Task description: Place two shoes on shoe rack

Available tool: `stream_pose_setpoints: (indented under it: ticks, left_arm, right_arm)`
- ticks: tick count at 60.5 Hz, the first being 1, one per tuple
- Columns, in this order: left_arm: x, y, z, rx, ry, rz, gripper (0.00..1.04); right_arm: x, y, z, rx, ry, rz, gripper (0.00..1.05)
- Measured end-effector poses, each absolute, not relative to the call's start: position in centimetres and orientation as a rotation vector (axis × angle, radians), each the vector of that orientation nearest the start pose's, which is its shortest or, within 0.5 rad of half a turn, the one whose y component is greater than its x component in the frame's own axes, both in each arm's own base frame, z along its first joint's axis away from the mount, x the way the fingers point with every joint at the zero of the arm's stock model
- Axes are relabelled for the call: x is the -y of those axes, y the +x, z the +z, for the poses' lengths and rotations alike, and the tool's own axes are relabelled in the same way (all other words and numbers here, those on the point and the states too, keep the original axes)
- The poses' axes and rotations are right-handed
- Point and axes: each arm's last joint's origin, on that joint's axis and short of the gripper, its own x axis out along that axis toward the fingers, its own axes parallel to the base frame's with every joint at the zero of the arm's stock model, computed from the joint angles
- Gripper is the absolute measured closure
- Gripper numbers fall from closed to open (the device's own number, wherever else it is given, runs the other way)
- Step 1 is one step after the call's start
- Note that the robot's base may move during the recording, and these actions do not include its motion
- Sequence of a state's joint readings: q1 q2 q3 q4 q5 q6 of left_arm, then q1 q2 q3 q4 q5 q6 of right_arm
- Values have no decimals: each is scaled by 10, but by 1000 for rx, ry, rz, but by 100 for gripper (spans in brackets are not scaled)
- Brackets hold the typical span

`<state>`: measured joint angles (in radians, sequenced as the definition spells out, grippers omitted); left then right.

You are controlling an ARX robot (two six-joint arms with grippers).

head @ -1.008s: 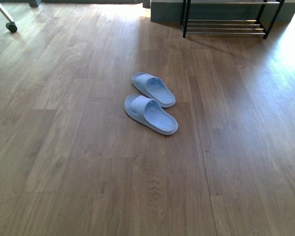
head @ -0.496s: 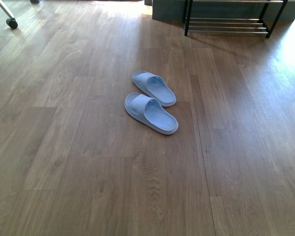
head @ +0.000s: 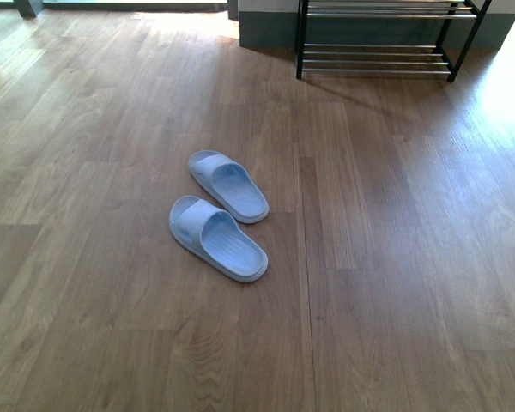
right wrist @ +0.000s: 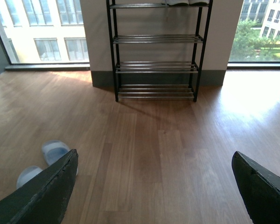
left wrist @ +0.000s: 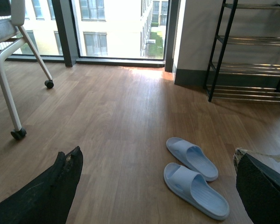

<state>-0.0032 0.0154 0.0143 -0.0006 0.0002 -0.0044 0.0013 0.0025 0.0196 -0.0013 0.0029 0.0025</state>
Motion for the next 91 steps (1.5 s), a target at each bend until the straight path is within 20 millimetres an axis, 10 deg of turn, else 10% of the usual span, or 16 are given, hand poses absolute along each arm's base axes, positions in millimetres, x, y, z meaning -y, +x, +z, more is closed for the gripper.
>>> stream_pose_setpoints:
  ticks: [22,35,49,91]
  left_arm:
    - [0,98,167,-2,-4,-3,9]
    - [1,107,160,-350,-222,285,9]
    - [17,185,152,-552,-285,279,9]
    - [76,353,-61,-1017,26,156,9]
  right_arm:
    - [0,97,170,15,3,-1,9]
    - [0,97,170,15,3,-1,9]
    - [0,97,170,15,3,-1,9]
    - [0,97,170,15,3,-1,9]
